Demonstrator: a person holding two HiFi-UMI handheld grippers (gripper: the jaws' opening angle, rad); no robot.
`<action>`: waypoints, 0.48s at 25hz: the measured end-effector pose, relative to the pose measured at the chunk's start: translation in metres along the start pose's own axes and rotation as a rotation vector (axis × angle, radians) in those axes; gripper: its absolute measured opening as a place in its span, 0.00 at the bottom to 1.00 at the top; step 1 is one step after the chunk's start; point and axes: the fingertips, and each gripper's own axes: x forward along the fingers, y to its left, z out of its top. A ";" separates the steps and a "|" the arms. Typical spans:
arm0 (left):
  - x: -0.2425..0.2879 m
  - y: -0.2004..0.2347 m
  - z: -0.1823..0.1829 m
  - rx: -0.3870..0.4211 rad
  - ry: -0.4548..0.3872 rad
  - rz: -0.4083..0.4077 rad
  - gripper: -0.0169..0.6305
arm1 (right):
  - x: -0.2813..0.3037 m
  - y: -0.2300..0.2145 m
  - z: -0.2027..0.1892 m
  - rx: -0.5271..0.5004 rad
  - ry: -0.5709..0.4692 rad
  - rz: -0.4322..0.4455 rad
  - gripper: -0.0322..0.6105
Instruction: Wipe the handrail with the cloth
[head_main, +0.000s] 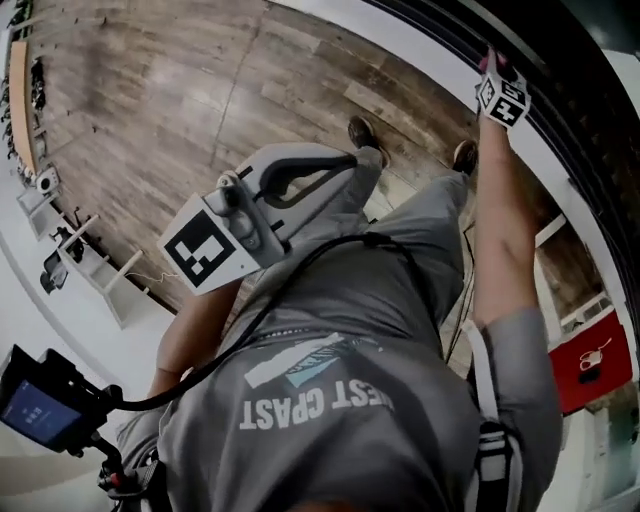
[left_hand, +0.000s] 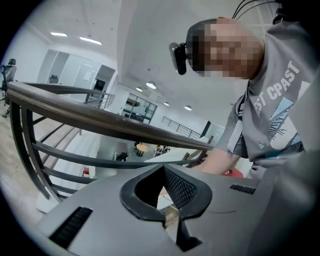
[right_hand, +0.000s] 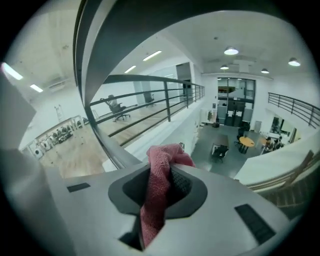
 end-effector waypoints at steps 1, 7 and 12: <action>-0.010 0.017 -0.003 0.011 0.006 0.012 0.03 | 0.017 0.015 0.003 -0.030 0.023 0.011 0.12; -0.047 0.060 0.001 -0.008 -0.047 0.014 0.03 | -0.027 -0.057 -0.024 -0.040 0.083 -0.216 0.12; -0.025 0.076 0.017 -0.018 -0.030 -0.032 0.03 | -0.044 -0.077 -0.034 0.174 0.023 -0.396 0.12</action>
